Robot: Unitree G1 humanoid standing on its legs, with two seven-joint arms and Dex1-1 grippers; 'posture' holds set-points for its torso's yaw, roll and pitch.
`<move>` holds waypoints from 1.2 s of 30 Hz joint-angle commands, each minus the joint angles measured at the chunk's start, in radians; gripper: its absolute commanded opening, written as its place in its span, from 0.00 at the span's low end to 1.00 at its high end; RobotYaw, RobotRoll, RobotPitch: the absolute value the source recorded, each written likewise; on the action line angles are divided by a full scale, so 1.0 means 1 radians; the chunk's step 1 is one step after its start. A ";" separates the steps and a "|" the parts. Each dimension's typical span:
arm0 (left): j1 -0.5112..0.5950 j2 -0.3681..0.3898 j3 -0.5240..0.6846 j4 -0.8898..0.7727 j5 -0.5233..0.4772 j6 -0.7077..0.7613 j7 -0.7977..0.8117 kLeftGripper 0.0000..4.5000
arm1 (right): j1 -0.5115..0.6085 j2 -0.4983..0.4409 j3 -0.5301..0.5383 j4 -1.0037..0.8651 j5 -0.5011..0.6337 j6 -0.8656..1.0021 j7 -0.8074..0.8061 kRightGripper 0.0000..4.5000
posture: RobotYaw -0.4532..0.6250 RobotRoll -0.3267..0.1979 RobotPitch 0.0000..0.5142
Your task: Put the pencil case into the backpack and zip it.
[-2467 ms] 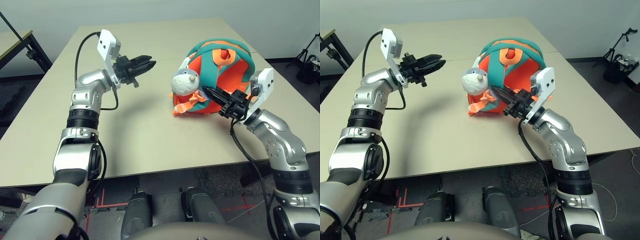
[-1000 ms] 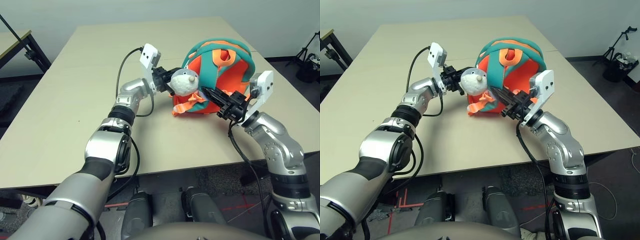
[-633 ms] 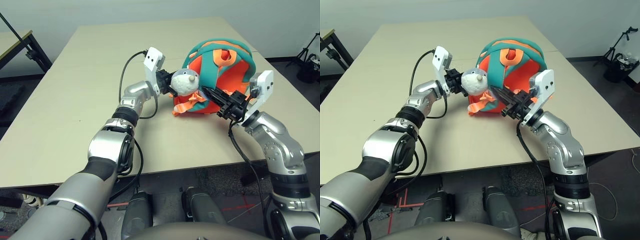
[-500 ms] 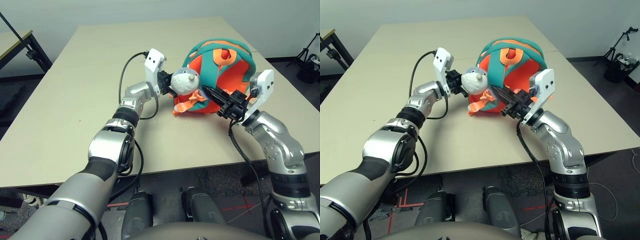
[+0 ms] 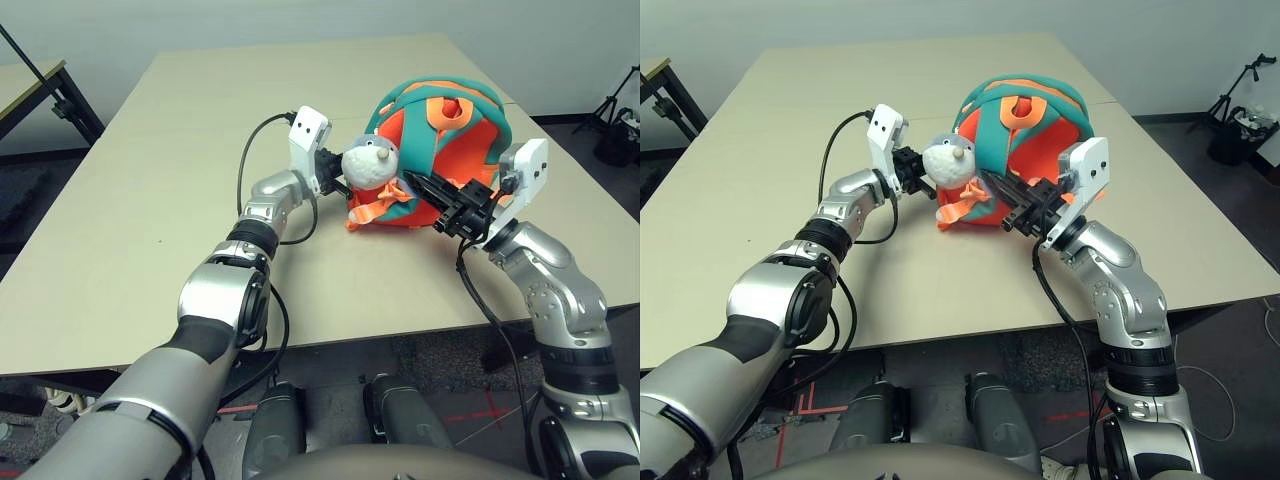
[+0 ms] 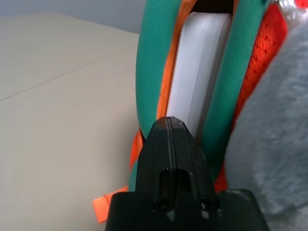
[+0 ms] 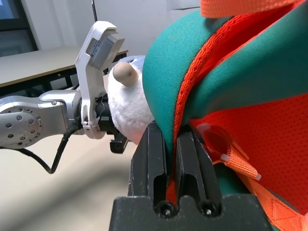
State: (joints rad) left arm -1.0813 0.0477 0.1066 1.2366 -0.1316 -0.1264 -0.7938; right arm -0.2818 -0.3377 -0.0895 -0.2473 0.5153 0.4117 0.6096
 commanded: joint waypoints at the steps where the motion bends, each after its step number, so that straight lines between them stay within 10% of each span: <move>1: -0.016 -0.038 -0.011 0.023 0.016 0.014 -0.011 0.01 | 0.005 0.004 0.022 -0.040 0.005 -0.013 0.011 0.00 | 0.15 0.62 0.04; 14: -0.019 0.047 0.011 -0.010 0.005 0.014 -0.072 0.01 | 0.014 0.007 0.026 -0.042 0.002 -0.022 0.005 0.00 | 0.16 0.62 0.04; 17: -0.021 0.121 0.040 -0.042 -0.019 0.018 -0.097 0.13 | 0.006 0.005 0.028 -0.031 0.003 -0.025 0.013 0.00 | 0.18 0.62 0.03; 27: 0.050 0.318 0.083 -0.331 -0.112 0.147 -0.205 0.97 | -0.035 0.000 0.043 0.026 0.003 -0.029 0.054 0.00 | 0.24 0.62 0.03; 36: 0.233 0.394 -0.005 -0.861 -0.254 0.542 -0.337 0.99 | -0.055 0.002 0.056 0.059 -0.002 -0.036 0.082 0.00 | 0.27 0.62 0.03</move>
State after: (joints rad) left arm -0.8634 0.4290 0.1338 0.4493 -0.3572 0.3477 -1.1046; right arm -0.3209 -0.3416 -0.0616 -0.1900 0.5098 0.3895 0.6587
